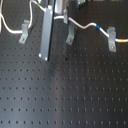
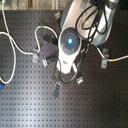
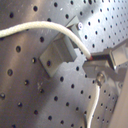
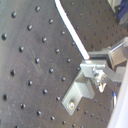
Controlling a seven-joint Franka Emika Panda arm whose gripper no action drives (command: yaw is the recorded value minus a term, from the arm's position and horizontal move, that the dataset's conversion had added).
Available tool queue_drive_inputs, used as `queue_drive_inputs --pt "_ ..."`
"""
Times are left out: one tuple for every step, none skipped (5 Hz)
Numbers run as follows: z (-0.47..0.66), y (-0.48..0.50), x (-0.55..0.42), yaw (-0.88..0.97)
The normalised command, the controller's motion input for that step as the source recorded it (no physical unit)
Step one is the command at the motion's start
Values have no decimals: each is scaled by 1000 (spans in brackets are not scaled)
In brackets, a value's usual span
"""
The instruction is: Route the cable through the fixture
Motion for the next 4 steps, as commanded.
queue_drive_inputs --pt "170 -71 105 731" --pt "170 -149 84 688" --pt "0 27 18 149" --pt "93 -210 -209 200"
